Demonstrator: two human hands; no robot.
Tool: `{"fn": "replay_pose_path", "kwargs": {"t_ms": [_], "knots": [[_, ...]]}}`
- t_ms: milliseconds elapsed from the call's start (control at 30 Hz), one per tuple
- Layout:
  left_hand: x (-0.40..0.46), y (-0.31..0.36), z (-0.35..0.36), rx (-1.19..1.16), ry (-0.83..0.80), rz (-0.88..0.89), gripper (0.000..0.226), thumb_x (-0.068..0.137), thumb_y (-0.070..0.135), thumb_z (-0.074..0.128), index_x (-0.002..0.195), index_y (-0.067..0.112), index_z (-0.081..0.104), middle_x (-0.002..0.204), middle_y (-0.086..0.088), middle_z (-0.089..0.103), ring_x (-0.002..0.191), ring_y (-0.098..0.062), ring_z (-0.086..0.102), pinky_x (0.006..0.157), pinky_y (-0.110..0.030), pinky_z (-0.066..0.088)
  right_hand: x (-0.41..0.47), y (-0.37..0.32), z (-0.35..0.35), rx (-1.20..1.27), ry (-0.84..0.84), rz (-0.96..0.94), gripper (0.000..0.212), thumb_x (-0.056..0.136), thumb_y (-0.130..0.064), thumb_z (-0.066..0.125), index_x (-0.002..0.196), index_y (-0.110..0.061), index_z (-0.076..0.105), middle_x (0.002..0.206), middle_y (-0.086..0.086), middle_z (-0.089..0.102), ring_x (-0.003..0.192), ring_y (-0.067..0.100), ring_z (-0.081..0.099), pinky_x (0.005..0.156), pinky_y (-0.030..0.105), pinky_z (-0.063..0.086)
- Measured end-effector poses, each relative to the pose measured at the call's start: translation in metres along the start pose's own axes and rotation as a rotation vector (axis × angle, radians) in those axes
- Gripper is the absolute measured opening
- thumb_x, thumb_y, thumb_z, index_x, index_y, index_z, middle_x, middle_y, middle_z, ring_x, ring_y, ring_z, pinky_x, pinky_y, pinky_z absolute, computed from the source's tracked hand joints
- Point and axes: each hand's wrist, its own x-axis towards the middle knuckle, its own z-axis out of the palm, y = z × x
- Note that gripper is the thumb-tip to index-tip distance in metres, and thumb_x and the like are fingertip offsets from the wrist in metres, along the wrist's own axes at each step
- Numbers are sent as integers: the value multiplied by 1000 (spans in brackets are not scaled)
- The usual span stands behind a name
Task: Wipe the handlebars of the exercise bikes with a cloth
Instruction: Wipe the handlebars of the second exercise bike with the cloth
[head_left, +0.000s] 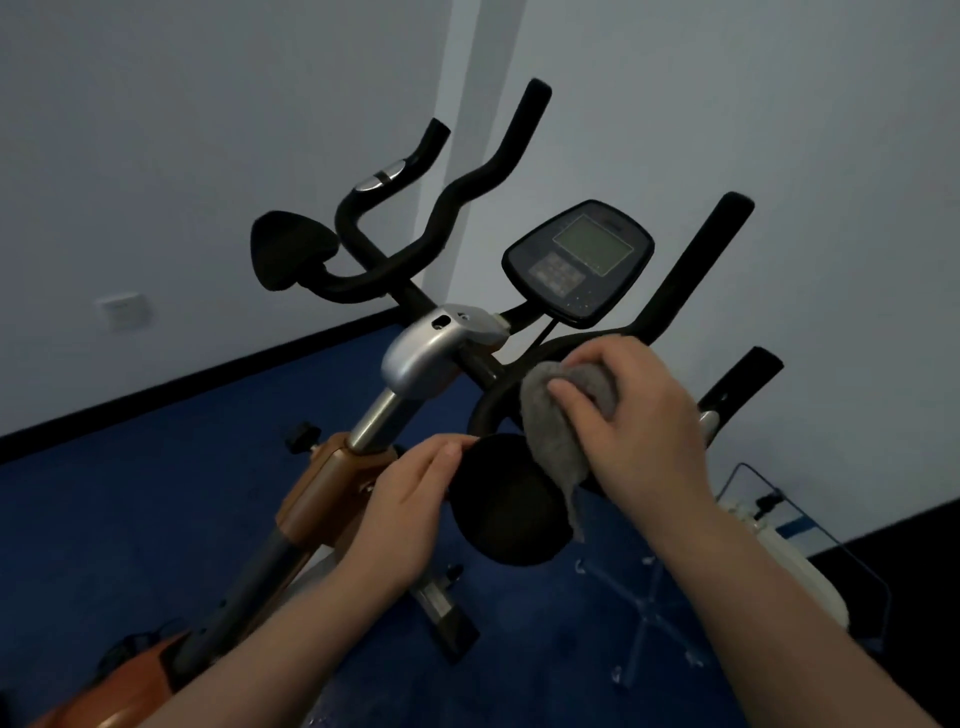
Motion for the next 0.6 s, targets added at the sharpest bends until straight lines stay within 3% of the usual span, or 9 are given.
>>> {"fn": "replay_pose_path", "kwargs": {"t_ms": [100, 233, 333, 400, 600], "knots": [[-2, 2, 8, -11, 84, 4, 25, 92, 33, 45, 92, 22, 68, 89, -3, 69, 89, -20, 65, 81, -37, 52, -28, -4, 23, 14, -210, -18, 18, 84, -45, 60, 86, -31, 50, 91, -18, 46, 82, 1, 46, 64, 22, 42], [5, 4, 23, 23, 218, 6, 26, 96, 31, 43, 81, 20, 61, 77, -3, 63, 72, -18, 61, 67, -33, 50, -46, 11, 26, 112, -155, 33, 29, 88, -54, 47, 69, -33, 41, 78, -16, 44, 80, 5, 46, 61, 21, 39], [11, 3, 46, 53, 317, 5, 30, 102, 22, 38, 79, 13, 55, 68, -1, 55, 61, -8, 51, 58, -22, 43, -32, 0, 41, 4, -209, 50, 20, 89, -46, 51, 88, -29, 40, 94, -12, 40, 82, 8, 47, 63, 25, 45], [14, 2, 57, 110, 416, 38, 33, 102, 24, 36, 77, 14, 53, 67, -3, 53, 59, -11, 50, 56, -25, 41, -29, -5, 46, 59, -246, 117, 24, 91, -41, 52, 100, -24, 38, 103, -9, 36, 83, 10, 51, 64, 29, 49], [12, -7, 58, 272, 482, 134, 32, 100, 38, 35, 77, 22, 50, 69, -3, 54, 61, -19, 53, 57, -45, 47, -74, 1, 37, 181, -160, 273, 15, 91, -37, 45, 97, -33, 32, 107, -15, 28, 75, -5, 53, 56, 9, 47]]}}
